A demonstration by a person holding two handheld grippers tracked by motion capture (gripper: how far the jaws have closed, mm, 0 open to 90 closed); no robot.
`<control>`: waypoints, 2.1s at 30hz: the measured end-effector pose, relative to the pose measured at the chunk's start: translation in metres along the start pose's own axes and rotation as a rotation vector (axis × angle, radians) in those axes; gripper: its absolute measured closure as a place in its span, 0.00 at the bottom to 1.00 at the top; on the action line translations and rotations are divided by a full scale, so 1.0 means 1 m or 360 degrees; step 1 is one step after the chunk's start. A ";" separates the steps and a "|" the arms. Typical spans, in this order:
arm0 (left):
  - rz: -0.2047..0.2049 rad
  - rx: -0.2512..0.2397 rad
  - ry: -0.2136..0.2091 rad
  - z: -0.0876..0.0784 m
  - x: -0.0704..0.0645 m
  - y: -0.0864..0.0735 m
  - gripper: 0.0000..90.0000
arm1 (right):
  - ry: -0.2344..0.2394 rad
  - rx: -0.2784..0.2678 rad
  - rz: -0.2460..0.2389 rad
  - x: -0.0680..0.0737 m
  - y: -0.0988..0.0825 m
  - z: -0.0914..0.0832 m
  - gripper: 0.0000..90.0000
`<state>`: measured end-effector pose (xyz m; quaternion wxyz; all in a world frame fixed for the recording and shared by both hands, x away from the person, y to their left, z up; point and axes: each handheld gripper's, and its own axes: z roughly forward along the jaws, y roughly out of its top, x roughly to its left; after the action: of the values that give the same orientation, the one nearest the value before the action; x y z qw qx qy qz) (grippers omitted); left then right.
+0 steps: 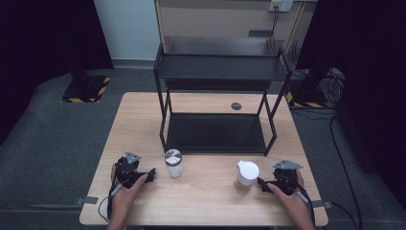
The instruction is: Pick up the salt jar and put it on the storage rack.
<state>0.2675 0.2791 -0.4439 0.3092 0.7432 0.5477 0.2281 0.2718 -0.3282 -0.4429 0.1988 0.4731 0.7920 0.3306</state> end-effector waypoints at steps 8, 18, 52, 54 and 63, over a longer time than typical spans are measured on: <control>-0.0001 0.0000 0.0001 0.000 0.000 0.000 0.00 | -0.0001 0.0000 0.0001 0.000 0.000 0.000 0.01; 0.0010 -0.0007 -0.0003 -0.001 -0.001 -0.001 0.00 | -0.0001 0.0000 0.0001 0.000 0.000 0.000 0.01; 0.0172 -0.0064 -0.0212 -0.031 -0.028 0.012 0.03 | -0.0001 0.0000 0.0001 0.000 0.000 0.000 0.01; 0.0192 -0.0066 -0.0228 -0.031 -0.031 0.013 0.03 | 0.0000 0.0000 0.0001 0.000 0.000 0.000 0.01; 0.0256 -0.0061 -0.0272 -0.029 -0.041 0.015 0.03 | 0.0000 0.0000 0.0001 0.000 0.000 0.000 0.01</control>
<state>0.2464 0.2428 -0.4128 0.3496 0.7955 0.4534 0.1985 0.2718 -0.3282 -0.4429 0.1988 0.4734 0.7919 0.3306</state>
